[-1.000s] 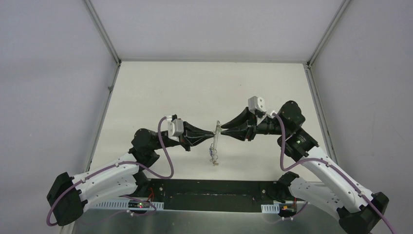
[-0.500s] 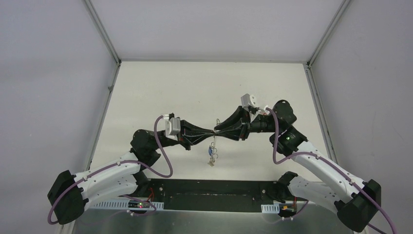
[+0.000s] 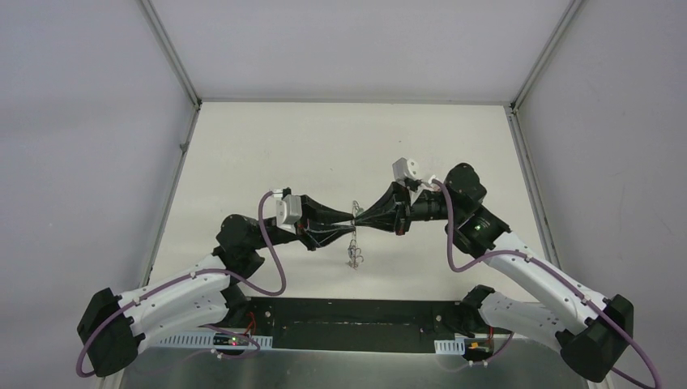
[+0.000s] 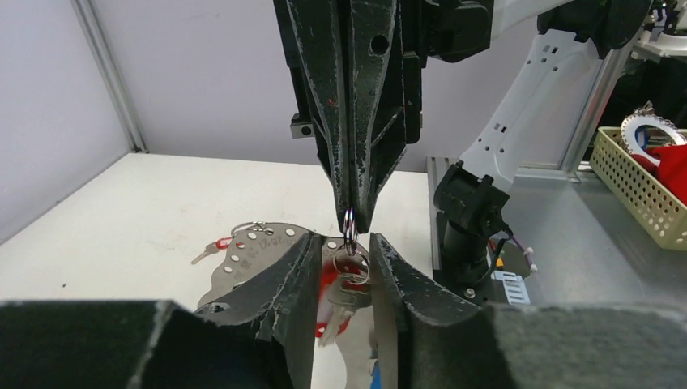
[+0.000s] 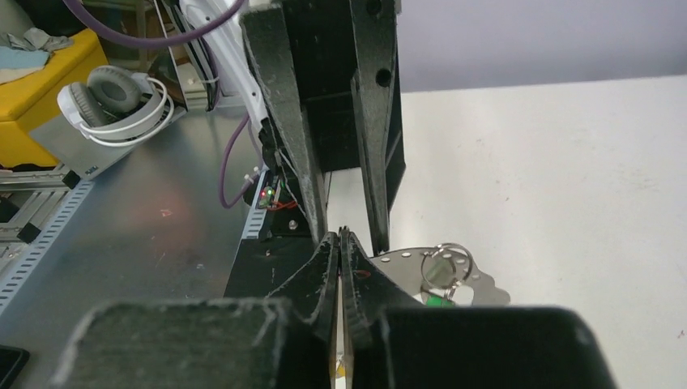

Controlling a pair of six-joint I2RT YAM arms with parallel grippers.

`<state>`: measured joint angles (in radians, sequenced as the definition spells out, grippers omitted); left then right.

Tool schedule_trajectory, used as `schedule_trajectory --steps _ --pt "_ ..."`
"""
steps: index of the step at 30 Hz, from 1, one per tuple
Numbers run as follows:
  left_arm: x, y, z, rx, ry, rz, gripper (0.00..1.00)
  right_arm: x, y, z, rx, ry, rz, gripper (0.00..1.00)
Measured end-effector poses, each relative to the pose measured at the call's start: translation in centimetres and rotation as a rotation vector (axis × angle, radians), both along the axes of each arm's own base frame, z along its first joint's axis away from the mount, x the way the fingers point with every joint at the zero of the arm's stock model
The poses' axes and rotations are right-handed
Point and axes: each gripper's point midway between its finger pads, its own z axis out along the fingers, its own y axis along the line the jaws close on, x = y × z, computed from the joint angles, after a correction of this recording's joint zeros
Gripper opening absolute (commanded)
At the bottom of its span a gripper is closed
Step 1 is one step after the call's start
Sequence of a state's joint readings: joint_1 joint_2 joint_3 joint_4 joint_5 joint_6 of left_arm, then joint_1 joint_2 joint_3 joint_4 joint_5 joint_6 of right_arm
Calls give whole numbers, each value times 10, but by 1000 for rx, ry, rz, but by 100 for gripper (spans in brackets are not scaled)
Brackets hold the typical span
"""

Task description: Put the keys on the keyring

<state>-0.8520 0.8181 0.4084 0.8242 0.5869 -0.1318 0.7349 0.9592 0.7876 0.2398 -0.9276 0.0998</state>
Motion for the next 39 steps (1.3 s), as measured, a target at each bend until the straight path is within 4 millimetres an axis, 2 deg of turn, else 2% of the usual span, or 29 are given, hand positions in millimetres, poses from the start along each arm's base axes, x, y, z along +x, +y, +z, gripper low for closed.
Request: schedule_trajectory --steps 3,6,10,14,18,24,27,35,39 --pt "0 4 -1 32 6 23 37 1 -3 -9 -62 11 -13 0" --pt "1 7 7 64 -7 45 39 1 -8 -16 -136 20 -29 0" --pt "5 7 21 131 -31 69 40 2 -14 -19 -224 25 -38 0" --pt "12 0 24 222 -29 71 38 6 -17 -23 -315 41 -48 0" --pt "19 -12 10 323 10 43 31 9 -20 -30 -393 72 -55 0" --pt "21 -26 -27 443 100 -21 31 7 -24 -37 -432 100 -56 0" --pt "21 -29 -37 469 132 -40 31 6 -24 -37 -433 104 -55 0" --pt "15 -35 -39 464 163 -85 24 6 -24 -36 -431 113 -58 0" --pt "13 -36 -34 443 159 -100 9 7 -23 -35 -427 112 -59 0"
